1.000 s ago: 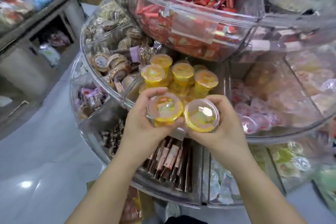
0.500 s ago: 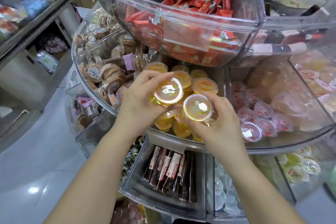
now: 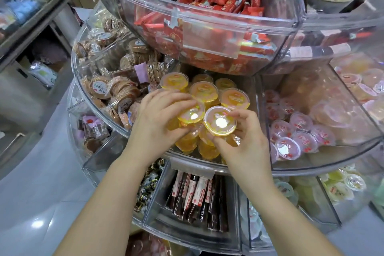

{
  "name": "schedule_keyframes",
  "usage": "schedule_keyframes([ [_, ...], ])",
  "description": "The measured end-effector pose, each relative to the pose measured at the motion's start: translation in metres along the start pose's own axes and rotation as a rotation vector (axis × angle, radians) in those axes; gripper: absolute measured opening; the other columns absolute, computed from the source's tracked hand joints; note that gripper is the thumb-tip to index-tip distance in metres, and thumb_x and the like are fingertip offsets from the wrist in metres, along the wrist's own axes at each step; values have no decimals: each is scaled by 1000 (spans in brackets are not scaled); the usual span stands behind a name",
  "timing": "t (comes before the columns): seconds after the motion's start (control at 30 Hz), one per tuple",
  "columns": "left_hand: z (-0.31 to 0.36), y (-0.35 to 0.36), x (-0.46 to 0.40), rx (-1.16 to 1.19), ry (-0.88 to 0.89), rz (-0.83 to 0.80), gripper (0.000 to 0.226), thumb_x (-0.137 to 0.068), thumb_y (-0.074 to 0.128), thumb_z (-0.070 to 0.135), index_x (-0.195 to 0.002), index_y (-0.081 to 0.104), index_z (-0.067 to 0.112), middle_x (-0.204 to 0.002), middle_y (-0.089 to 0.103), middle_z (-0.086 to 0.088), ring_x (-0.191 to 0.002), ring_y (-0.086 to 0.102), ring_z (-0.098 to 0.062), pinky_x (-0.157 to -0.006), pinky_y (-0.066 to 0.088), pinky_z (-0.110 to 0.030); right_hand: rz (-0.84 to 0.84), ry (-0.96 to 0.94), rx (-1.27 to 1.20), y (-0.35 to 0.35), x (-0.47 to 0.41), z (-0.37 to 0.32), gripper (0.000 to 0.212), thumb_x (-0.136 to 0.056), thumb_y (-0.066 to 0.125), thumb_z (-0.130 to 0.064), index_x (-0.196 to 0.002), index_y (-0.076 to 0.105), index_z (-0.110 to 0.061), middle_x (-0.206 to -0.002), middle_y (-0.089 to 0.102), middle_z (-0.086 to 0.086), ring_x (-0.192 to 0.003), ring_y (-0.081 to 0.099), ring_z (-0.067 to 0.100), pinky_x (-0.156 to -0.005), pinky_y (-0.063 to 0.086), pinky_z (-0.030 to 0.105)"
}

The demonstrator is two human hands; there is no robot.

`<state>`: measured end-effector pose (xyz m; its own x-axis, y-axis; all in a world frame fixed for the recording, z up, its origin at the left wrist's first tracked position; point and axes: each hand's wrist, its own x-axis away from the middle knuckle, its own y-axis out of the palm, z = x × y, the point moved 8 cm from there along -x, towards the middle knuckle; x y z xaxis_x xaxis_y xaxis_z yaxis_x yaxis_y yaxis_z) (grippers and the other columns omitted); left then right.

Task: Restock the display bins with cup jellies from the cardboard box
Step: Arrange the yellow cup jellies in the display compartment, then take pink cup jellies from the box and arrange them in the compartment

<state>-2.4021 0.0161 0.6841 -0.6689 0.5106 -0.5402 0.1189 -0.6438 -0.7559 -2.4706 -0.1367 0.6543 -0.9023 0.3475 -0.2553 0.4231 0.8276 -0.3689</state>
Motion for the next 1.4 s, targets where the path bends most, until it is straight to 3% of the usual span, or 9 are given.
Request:
schedule_keyframes([
  [0.13,-2,0,1,-1,-25,36,47,-64,82,25,-107,69,12,-113,65,-2,-109,58,-25,-97,38,-52,25,2,-20,9,-1,1,48,-70,79,-19,-97,48,-43,-102,60,-19,-99,58,2,-85,51,23],
  [0.3,-7,0,1,-7,-58,38,47,-65,80,30,-109,68,16,-113,64,0,-109,56,-23,-98,35,-44,68,-26,40,9,-1,0,44,-74,74,-14,-111,56,-29,-107,53,-14,-100,56,3,-86,50,20],
  [0.43,-6,0,0,-17,-63,42,47,-66,79,32,-108,68,15,-111,65,0,-107,58,-23,-97,38,-49,71,-21,77,11,1,-2,44,-77,71,-14,-115,55,-31,-109,50,-12,-100,57,11,-86,50,25],
  [0.67,-2,-5,2,-46,-23,-33,62,-71,69,49,-120,60,13,-121,60,-3,-118,52,-26,-101,36,-52,56,-22,79,0,11,-1,70,-72,78,-25,-128,42,-45,-103,40,-15,-93,46,-5,-84,35,2],
  [0.87,-4,-51,34,146,-190,219,38,-81,66,32,-114,61,13,-116,59,3,-113,54,-15,-102,38,-28,42,-125,-15,-4,22,-38,42,-77,66,-30,-109,47,-49,-89,45,-18,-82,48,7,-75,39,11],
  [1.0,-26,-79,119,361,-521,473,20,-84,59,24,-102,62,31,-101,65,13,-98,60,1,-88,45,-13,-273,-171,-234,53,49,-72,18,-79,59,-30,-96,58,-37,-79,56,-12,-73,55,11,-67,44,16],
  [1.13,-59,-74,249,447,-951,650,19,-82,62,28,-86,65,45,-89,69,19,-85,63,1,-77,46,-8,-784,-43,-217,158,125,-52,11,-82,58,-30,-92,59,-35,-81,60,-11,-70,56,7,-63,42,13],
  [1.23,-85,-33,366,419,-1230,617,20,-84,59,24,-86,66,43,-88,69,19,-83,64,2,-73,46,-6,-1113,146,-36,237,207,29,12,-85,62,-16,-93,63,-24,-78,60,-7,-65,53,6,-62,42,14],
  [1.4,-119,94,556,487,-1626,387,33,-89,58,12,-84,64,44,-85,69,23,-86,61,8,-70,41,-4,-1399,412,398,319,335,232,13,-87,59,-17,-99,61,-20,-86,59,-6,-80,57,12,-69,43,13],
])
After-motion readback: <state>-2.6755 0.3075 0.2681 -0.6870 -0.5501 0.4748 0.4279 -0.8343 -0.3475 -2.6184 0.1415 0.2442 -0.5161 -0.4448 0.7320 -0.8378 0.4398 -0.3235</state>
